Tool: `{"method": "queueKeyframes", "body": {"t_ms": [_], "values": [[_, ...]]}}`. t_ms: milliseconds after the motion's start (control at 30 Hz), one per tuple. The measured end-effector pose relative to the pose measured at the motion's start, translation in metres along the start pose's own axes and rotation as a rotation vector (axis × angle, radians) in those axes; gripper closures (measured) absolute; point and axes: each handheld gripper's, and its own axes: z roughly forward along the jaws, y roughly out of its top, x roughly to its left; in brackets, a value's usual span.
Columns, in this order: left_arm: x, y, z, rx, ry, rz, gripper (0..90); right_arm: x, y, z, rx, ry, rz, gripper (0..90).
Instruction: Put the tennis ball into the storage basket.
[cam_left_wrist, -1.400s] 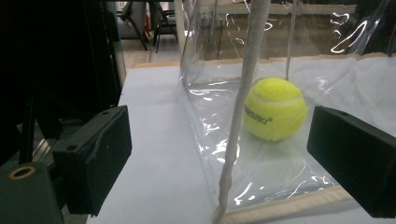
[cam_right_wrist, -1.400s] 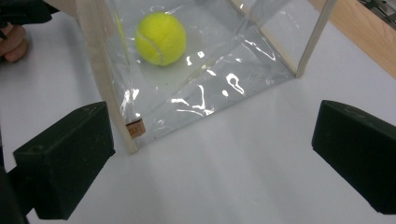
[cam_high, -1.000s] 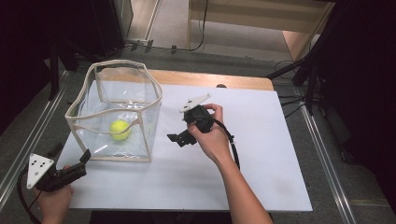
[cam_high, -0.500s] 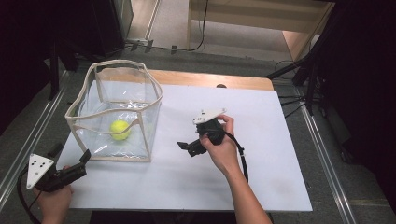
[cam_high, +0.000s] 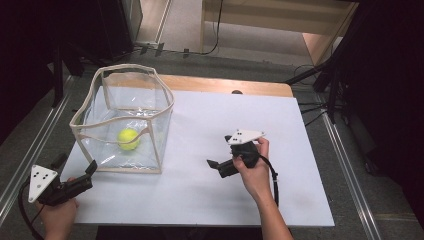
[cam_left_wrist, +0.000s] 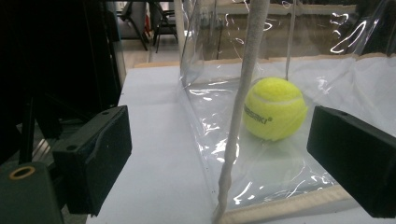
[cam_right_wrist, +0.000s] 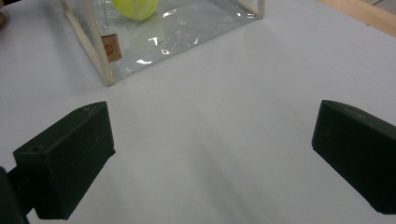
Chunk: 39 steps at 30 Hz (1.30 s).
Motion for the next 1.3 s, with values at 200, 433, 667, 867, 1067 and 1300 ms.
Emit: {"method": "queueKeyframes", "body": {"t_ms": [200, 433, 667, 867, 1067, 1300], "values": [[0.000, 0.000, 0.000, -0.001, 0.002, -0.001, 6.9, -0.005, -0.019, -0.013, -0.016, -0.026, 0.032, 0.0], [-0.001, -0.001, 0.000, -0.004, 0.003, 0.010, 6.9, -0.009, -0.034, -0.028, -0.041, -0.050, 0.057, 0.0], [-0.002, -0.001, 0.000, -0.002, 0.004, 0.012, 6.9, -0.016, -0.054, -0.045, -0.061, -0.082, 0.092, 0.0], [-0.002, -0.001, 0.000, -0.004, 0.001, 0.013, 6.9, -0.020, -0.070, -0.055, -0.059, -0.108, 0.118, 0.0], [-0.002, -0.001, 0.000, -0.005, 0.000, 0.012, 6.9, -0.026, -0.083, -0.065, -0.071, -0.139, 0.142, 0.0], [-0.003, -0.001, 0.000, -0.004, 0.001, 0.014, 6.9, -0.030, -0.098, -0.074, -0.082, -0.164, 0.171, 0.0]]}}
